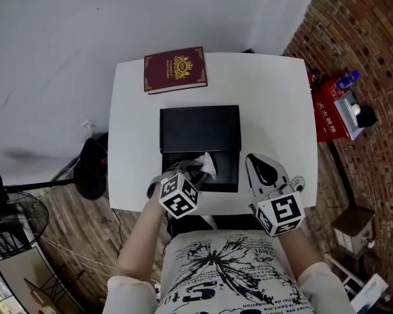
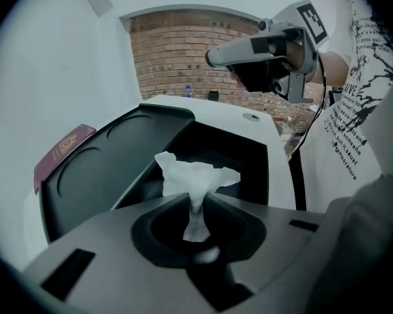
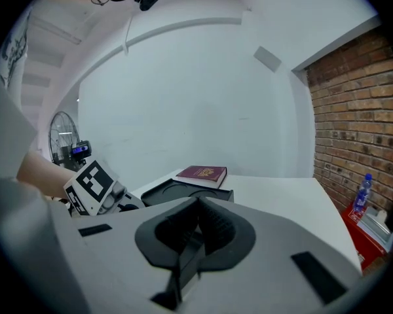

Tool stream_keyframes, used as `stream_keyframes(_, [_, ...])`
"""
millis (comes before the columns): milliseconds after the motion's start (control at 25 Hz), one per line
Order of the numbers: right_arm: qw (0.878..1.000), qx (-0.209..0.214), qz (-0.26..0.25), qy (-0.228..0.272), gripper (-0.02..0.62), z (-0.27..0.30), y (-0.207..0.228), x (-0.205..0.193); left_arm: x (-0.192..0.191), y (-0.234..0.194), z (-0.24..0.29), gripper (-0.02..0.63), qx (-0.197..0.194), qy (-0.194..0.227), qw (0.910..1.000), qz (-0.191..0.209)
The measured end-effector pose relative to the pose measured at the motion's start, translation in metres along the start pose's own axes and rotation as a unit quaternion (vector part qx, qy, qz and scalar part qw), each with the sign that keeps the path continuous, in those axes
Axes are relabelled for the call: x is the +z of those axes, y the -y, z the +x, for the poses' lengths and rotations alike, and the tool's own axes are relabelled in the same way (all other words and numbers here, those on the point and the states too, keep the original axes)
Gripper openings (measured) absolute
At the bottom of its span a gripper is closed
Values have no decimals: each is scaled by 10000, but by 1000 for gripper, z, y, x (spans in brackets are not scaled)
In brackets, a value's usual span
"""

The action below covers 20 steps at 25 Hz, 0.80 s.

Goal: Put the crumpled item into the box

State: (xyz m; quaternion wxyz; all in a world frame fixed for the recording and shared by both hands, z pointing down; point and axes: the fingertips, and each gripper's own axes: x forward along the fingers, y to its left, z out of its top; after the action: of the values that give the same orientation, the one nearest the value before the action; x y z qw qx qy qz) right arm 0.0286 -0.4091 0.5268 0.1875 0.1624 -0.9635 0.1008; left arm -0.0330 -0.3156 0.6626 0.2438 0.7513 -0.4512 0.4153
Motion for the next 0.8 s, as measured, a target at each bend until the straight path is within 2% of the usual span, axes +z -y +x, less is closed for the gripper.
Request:
stream_keyframes(160, [10000,-50,56,-50,14,1,8,-3,1,1,6,80,-93,-70,9999,5])
stream_keyframes(400, [9999,-71,24,-85,14,5,6,-4,2,3,9,98,-204,29,9996,-204])
stream_keyframes(480, [9999,-69,-9,-77,14,5,4,-1,3,3,4,118,-194,155,9992,-318])
stream_keyframes(560, [9999,-79,-34,-56,14,5,1,4,7,2,-5,166,-132,330,9985,-410])
stream_keyframes(800, [9998,-119,-141,48,14,3,-18,22,26,-4,-51,170,102,1025,9938,-418])
